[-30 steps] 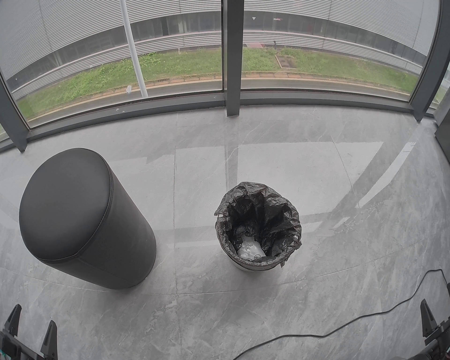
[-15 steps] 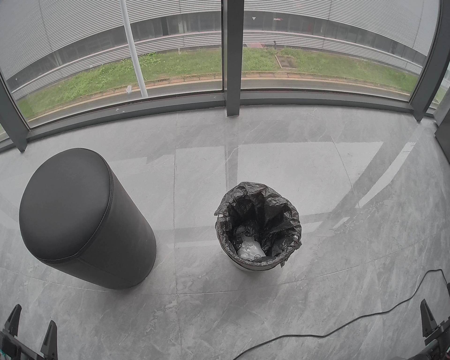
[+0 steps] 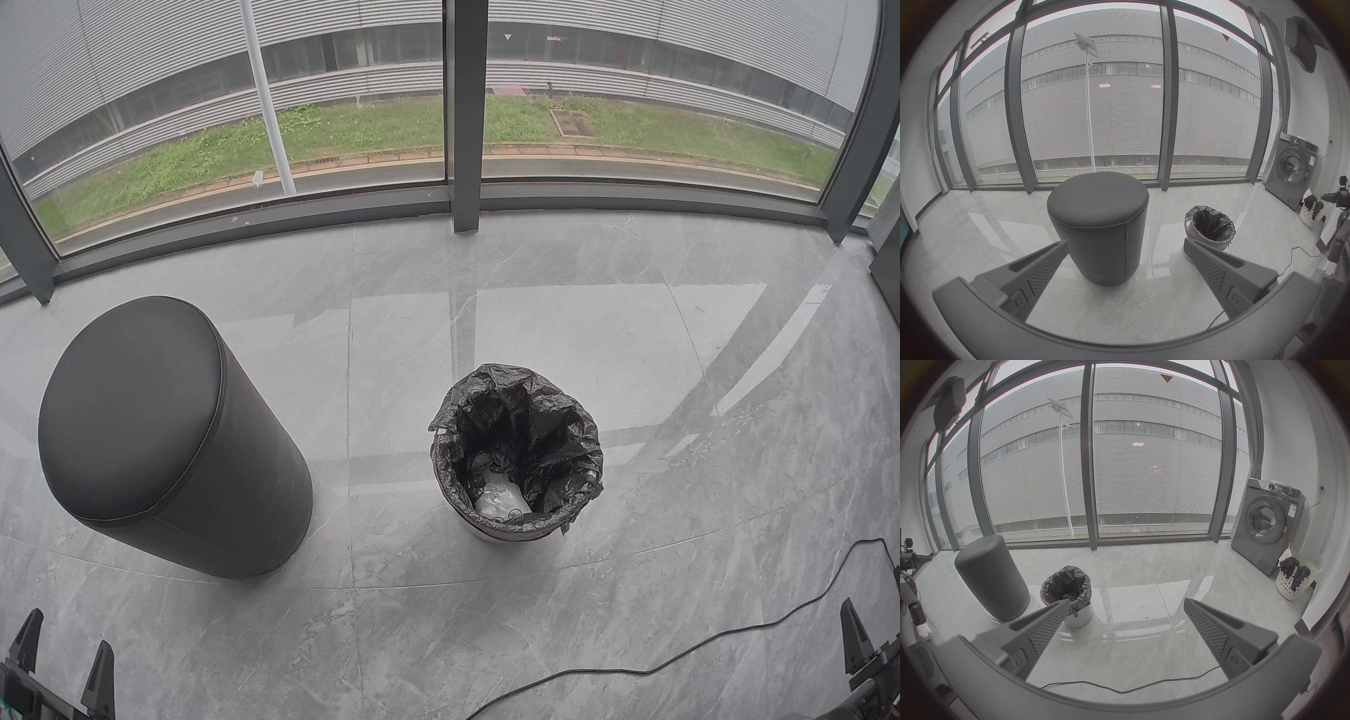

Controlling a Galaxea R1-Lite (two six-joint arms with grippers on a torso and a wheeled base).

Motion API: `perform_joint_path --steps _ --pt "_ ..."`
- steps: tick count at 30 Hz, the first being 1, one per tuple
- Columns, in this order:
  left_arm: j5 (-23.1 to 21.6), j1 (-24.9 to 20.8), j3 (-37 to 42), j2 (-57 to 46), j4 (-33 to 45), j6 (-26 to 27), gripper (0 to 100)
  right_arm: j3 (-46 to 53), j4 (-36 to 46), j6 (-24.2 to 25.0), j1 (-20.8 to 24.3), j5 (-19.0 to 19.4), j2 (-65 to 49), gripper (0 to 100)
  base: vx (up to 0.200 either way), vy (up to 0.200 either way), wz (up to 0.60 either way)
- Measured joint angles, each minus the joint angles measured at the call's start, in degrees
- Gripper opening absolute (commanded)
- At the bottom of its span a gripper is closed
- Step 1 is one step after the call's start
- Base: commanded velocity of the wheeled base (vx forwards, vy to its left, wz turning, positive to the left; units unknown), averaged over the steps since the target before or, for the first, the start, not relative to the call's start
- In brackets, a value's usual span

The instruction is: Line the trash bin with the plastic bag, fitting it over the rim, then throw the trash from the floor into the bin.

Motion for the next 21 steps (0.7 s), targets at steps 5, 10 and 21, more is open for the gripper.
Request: perform_joint_path --steps 5,10,21 --pt "0.0 0.0 0.0 0.0 0.0 0.0 100 0.0 0.0 0.0 0.0 0.0 0.0 100 0.0 0.0 0.0" --pt "0.0 0.0 0.0 0.0 0.0 -0.1 100 0.0 0.0 0.0 0.0 0.0 0.0 100 0.0 0.0 0.0" --pt "0.1 0.0 0.0 0.1 0.0 -0.2 100 0.0 0.0 0.0 0.0 0.0 0.1 100 0.0 0.0 0.0"
